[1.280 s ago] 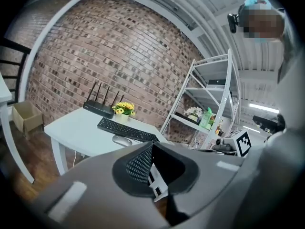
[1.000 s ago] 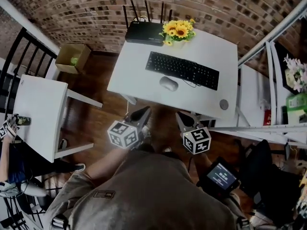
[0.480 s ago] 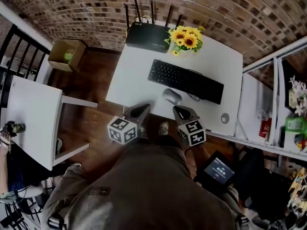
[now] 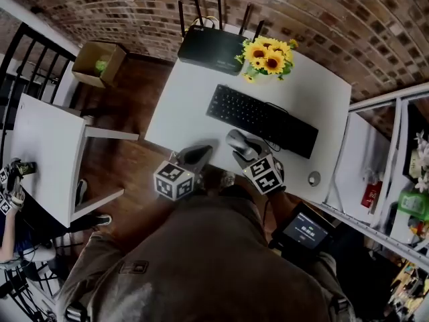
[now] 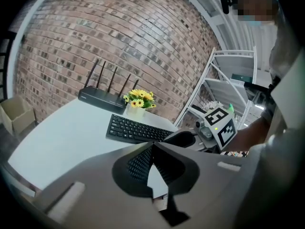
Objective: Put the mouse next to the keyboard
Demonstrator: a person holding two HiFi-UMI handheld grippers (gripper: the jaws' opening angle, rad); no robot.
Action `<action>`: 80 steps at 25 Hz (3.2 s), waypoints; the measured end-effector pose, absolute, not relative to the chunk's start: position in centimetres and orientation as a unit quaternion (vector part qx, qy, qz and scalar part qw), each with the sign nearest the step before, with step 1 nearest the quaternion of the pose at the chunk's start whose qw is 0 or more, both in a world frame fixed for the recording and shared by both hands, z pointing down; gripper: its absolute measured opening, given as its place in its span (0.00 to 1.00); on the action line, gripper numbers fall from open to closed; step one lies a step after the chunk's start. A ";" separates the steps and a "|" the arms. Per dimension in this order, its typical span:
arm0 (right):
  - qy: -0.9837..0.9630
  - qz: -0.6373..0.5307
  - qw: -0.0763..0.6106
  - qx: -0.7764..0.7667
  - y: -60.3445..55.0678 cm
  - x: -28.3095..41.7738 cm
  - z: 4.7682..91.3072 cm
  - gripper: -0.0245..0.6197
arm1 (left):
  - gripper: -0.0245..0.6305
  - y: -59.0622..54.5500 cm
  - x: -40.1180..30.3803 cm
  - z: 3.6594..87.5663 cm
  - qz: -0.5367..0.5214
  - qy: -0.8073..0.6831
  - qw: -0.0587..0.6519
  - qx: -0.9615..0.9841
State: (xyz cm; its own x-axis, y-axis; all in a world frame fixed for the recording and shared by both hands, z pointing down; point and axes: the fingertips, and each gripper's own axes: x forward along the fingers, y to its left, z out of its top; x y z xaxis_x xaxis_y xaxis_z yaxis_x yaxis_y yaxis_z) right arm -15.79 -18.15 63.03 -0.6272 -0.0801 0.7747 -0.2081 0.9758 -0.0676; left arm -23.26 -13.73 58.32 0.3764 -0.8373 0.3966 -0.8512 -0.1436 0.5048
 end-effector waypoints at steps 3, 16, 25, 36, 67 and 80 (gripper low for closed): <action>-0.885 0.045 0.460 0.052 -18.8 -16.2 64.7 0.43 | 0.04 -13.6 -23.3 58.9 0.018 -0.564 0.346 0.749; -0.846 0.013 0.534 -0.008 -19.1 -17.4 69.0 0.51 | 0.04 -11.9 -24.9 60.2 0.014 -0.594 0.364 0.717; -0.855 0.004 0.518 0.010 -18.9 -17.6 68.3 0.49 | 0.04 -12.0 -25.1 60.0 0.012 -0.587 0.370 0.719; -0.883 0.032 0.454 0.117 -19.0 -16.3 64.4 0.49 | 0.04 -12.8 -23.4 59.0 0.023 -0.540 0.351 0.765; -0.797 0.123 0.381 0.453 -25.8 7.3 59.0 0.49 | 0.04 -20.1 -8.9 55.9 0.073 -0.360 0.297 0.881; -0.777 0.170 0.384 0.470 -33.7 15.1 62.5 0.48 | 0.04 -26.0 -4.7 56.4 0.089 -0.391 0.296 0.867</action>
